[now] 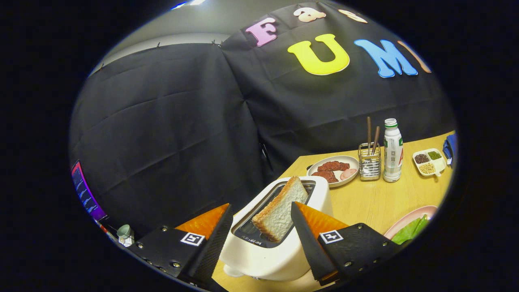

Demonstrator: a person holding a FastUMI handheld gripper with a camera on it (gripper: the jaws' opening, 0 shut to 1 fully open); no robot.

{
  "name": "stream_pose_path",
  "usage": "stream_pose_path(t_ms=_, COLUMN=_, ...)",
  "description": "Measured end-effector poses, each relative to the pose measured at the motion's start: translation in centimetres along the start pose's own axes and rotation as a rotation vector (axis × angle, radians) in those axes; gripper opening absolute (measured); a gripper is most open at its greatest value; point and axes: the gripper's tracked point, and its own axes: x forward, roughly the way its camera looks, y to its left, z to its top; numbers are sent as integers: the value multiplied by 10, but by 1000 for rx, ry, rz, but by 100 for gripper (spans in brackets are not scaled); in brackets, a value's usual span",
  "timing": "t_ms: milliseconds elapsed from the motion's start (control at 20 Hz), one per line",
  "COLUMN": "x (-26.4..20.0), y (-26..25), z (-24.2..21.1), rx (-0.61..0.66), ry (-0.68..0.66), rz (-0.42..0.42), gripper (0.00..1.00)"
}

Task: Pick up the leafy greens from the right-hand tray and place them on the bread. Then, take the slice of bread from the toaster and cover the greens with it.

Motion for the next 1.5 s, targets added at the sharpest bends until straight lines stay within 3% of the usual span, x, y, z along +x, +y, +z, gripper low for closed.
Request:
stream_pose_path(t_ms=100, x=3, y=-9, z=-3, rx=-27, ry=-12, rz=-27, gripper=51)
stream_pose_path(t_ms=150, x=1, y=-8, z=-3, rx=-29, ry=-15, rz=-29, gripper=45)
stream_pose_path(t_ms=250, x=1, y=-12, z=-2, rx=-25, ry=-9, rz=-35, gripper=44)
stream_pose_path(t_ms=300, x=0, y=-12, z=-3, rx=-14, ry=4, rz=-34, gripper=27)
stream_pose_path(t_ms=400, x=2, y=-19, z=-3, rx=4, ry=1, rz=-52, gripper=27)
stream_pose_path(t_ms=450, x=-2, y=-19, z=0, rx=17, ry=5, rz=-40, gripper=4)
stream_pose_path(t_ms=1050, x=-29, y=-7, z=49, rx=28, ry=-123, rz=30, gripper=4)
stream_pose_path(t_ms=1500, x=-68, y=-23, z=90, rx=22, ry=-200, rz=18, gripper=4)
